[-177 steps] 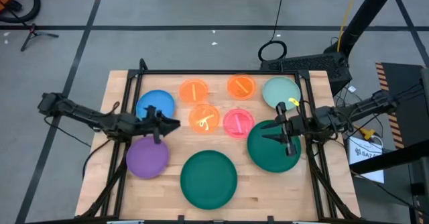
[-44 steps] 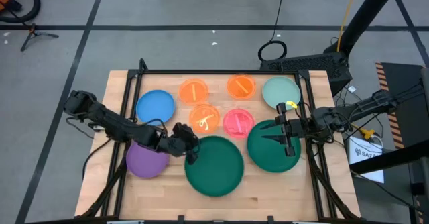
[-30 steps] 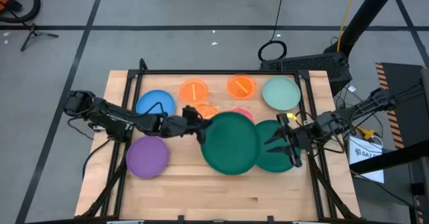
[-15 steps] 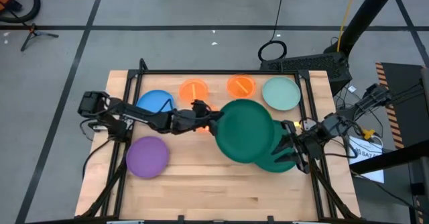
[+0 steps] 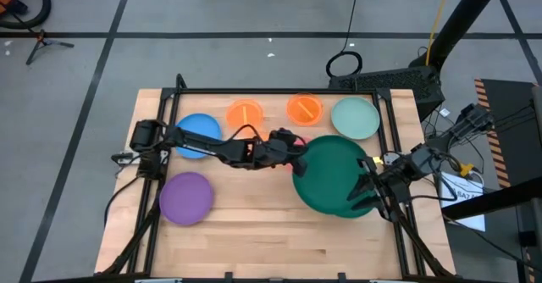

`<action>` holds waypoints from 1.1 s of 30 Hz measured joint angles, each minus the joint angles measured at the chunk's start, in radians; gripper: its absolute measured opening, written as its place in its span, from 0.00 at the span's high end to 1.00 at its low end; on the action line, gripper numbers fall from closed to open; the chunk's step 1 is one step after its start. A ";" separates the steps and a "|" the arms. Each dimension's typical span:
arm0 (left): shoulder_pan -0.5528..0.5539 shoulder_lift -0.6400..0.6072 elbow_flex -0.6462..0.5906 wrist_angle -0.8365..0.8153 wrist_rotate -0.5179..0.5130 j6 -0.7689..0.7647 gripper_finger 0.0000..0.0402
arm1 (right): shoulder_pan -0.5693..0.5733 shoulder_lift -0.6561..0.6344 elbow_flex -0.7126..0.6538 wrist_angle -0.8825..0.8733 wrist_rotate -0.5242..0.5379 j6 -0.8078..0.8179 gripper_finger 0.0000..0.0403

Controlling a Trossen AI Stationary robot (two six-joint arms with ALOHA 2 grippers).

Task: Stack plastic plates
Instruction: Stack the big left green plate on top of the big right green plate

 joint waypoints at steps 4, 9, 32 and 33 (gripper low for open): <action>0.000 0.048 0.057 -0.062 0.000 -0.018 0.97 | 0.021 -0.001 0.000 0.000 0.001 0.001 0.71; 0.000 0.102 0.090 -0.057 0.000 -0.057 0.97 | 0.031 -0.003 0.000 0.001 0.003 0.001 0.71; -0.016 0.202 0.091 0.016 -0.057 -0.102 0.97 | 0.031 -0.006 0.000 -0.023 0.088 -0.001 0.71; -0.016 0.204 0.091 0.021 -0.057 -0.107 0.97 | 0.031 -0.006 0.000 -0.027 0.109 0.000 0.71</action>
